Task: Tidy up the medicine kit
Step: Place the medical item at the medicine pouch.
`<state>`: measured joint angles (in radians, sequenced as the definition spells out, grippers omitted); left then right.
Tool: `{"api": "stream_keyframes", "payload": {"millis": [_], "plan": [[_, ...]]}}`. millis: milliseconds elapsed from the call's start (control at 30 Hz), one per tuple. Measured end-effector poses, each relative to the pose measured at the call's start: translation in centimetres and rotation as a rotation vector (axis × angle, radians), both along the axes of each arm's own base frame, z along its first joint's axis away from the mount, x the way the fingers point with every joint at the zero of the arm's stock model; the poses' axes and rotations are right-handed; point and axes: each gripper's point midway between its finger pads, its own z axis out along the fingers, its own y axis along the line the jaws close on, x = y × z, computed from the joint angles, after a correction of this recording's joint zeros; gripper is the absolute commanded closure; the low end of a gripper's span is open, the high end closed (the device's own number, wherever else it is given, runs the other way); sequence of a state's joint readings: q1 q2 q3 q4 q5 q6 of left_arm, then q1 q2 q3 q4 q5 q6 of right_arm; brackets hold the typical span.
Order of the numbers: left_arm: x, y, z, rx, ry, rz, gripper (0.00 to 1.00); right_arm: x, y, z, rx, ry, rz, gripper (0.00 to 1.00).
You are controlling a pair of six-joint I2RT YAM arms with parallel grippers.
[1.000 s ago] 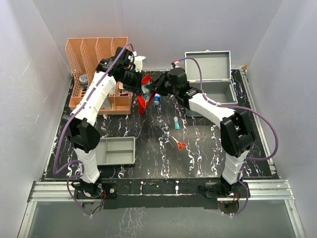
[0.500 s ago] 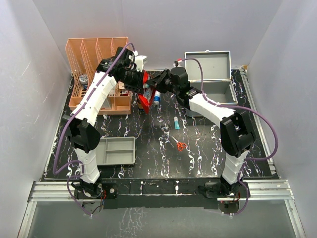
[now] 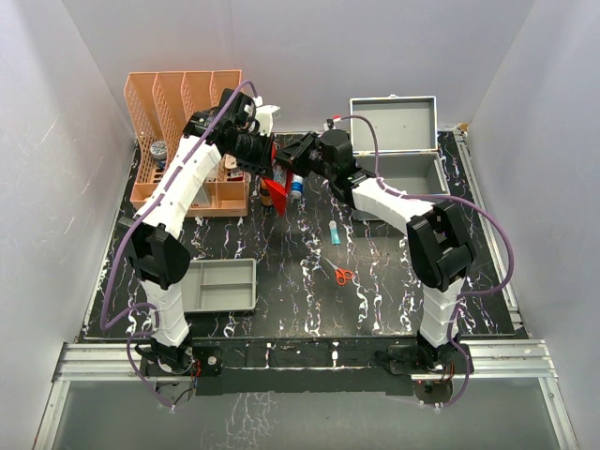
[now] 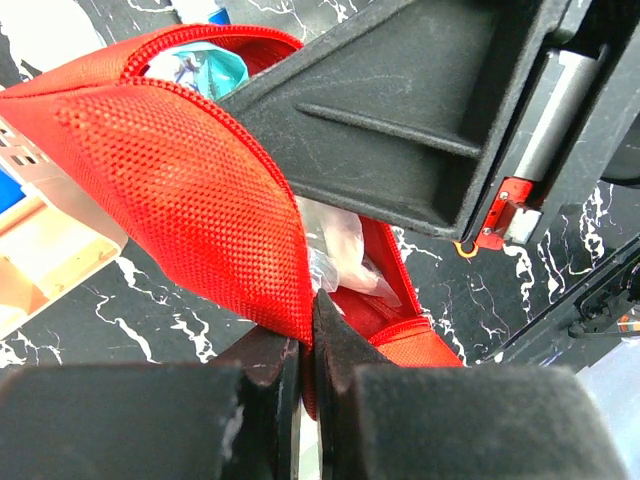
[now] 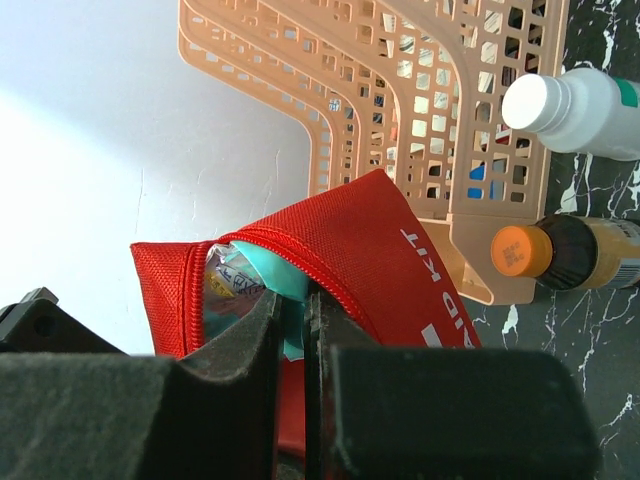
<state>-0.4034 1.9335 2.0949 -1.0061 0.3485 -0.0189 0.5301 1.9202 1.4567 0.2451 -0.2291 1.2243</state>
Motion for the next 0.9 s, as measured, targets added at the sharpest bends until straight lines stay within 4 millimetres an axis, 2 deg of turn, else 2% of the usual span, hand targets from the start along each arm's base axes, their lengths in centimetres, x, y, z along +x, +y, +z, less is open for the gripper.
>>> {"api": "stream_keyframes", "payload": {"millis": [300, 600, 900], "plan": [[0.0, 0.0, 0.0, 0.001, -0.001, 0.001, 1.0, 0.5, 1.6, 0.1, -0.142, -0.006, 0.059, 1.0], [-0.5, 0.0, -0.2, 0.003, 0.021, -0.006, 1.0, -0.2, 0.9, -0.5, -0.315, 0.01, 0.1, 1.0], [-1.3, -0.3, -0.4, 0.02, 0.036, -0.021, 1.0, -1.9, -0.6, -3.1, -0.434, 0.046, 0.14, 1.0]]}}
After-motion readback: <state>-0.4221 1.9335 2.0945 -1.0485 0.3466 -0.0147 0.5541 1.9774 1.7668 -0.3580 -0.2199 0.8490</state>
